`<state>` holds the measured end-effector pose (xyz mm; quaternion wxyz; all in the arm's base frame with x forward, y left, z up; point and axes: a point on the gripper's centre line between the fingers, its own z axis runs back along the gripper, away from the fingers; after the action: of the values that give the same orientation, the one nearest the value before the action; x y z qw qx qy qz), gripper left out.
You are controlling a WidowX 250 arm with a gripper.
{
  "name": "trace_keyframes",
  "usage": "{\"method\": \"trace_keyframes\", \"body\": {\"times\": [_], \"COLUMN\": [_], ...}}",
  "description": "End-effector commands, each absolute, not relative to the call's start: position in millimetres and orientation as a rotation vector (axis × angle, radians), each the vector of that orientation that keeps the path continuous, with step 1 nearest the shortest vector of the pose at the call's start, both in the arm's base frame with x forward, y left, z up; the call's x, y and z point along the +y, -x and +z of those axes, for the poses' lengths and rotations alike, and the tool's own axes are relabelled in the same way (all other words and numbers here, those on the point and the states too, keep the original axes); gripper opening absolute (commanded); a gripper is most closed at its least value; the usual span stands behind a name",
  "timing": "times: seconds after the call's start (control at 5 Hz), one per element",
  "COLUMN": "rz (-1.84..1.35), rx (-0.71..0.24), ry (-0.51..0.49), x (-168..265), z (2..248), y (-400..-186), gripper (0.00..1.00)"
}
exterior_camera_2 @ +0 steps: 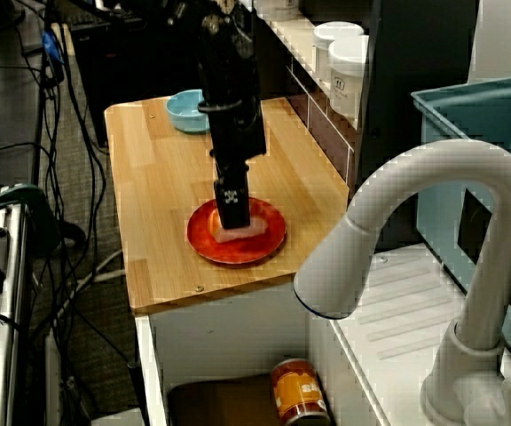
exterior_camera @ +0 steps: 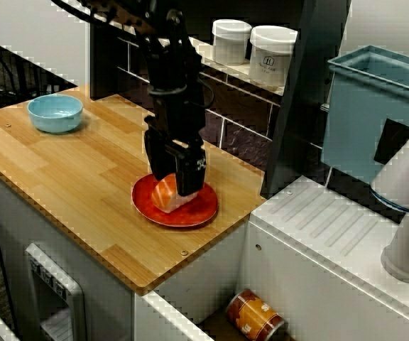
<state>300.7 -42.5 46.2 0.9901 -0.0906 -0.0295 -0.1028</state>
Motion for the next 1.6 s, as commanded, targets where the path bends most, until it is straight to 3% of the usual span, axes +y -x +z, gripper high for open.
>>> {"method": "trace_keyframes", "body": {"times": [0.0,0.2,0.4,0.8,1.0,1.4], "rz": [-0.212,-0.198,-0.190,-0.228,-0.301,-0.272], "rx": [-0.088,-0.069,-0.056,-0.039,-0.074,-0.175], "ry": [0.145,0.136,0.149,0.201,0.127,0.153], "x": [-44.8,-44.6,-39.3,-20.6,0.9,64.8], "z": [39.8,30.4,32.9,75.2,87.2,104.1], "y": [-313.5,-314.4,-318.2,-318.0,-316.8,-310.9], "gripper": [1.00,0.00,0.00,0.00,0.00,0.00]}}
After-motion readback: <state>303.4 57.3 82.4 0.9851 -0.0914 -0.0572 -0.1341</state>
